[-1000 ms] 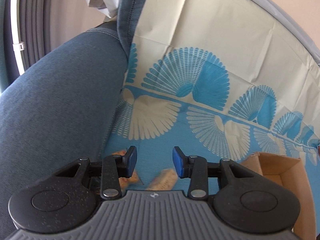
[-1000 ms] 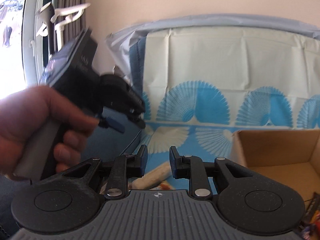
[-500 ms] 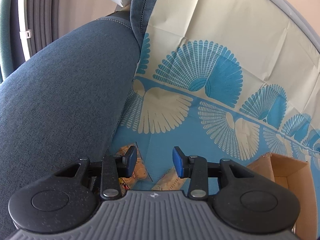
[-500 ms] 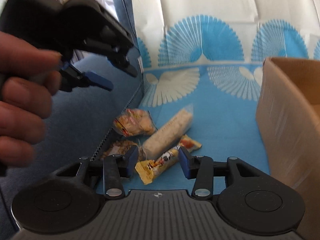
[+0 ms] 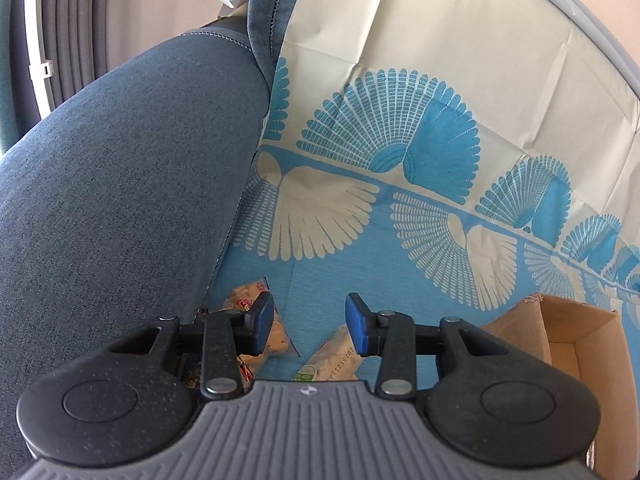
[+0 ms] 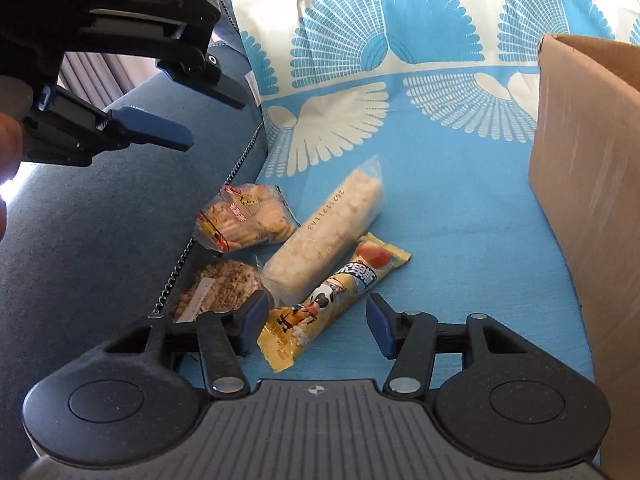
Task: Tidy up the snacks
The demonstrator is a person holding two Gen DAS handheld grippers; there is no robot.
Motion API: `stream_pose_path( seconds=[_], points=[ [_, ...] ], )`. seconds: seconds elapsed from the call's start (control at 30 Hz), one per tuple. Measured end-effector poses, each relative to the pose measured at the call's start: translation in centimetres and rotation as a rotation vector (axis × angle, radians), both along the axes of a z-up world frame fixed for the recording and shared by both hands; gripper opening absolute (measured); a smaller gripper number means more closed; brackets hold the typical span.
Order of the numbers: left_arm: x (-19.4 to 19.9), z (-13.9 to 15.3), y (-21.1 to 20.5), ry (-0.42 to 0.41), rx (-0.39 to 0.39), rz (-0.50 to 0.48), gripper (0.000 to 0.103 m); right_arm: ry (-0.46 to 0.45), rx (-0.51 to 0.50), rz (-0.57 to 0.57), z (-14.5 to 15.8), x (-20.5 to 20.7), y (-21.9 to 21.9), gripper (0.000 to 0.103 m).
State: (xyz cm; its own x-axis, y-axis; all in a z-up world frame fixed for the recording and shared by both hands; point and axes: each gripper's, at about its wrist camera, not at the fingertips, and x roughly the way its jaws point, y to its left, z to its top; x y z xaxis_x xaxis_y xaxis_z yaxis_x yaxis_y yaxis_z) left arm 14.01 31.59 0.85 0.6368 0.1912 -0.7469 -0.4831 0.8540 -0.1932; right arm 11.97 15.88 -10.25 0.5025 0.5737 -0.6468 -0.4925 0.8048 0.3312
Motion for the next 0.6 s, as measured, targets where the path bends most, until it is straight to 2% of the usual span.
stream_pose_path(
  seconds=[0.07,0.1,0.13,0.17,0.27,0.43,0.6],
  points=[
    [0.1,-0.1,0.0,0.000,-0.004,-0.003,0.044,-0.010,0.001,0.015,-0.1,-0.1,-0.1,0.031],
    [0.2,-0.2,0.0,0.000,-0.005,-0.005,0.044,-0.017,-0.002,0.024,-0.1,-0.1,-0.2,0.026],
    [0.2,-0.2,0.0,-0.001,-0.006,-0.008,0.044,-0.026,-0.008,0.032,0.0,-0.2,-0.2,0.014],
    [0.2,-0.2,0.0,-0.001,-0.007,-0.009,0.044,-0.037,-0.020,0.035,0.0,-0.3,-0.4,0.007],
    [0.3,-0.3,0.1,-0.005,-0.017,-0.012,0.044,-0.056,-0.054,0.032,0.4,-0.5,-1.0,0.001],
    [0.3,-0.1,0.2,-0.013,-0.042,-0.011,0.044,-0.117,-0.141,0.092,2.3,-1.8,-1.9,0.000],
    [0.0,0.2,0.3,-0.021,-0.056,-0.005,0.044,-0.121,-0.208,0.122,4.1,-3.8,-3.8,0.000]
  ],
)
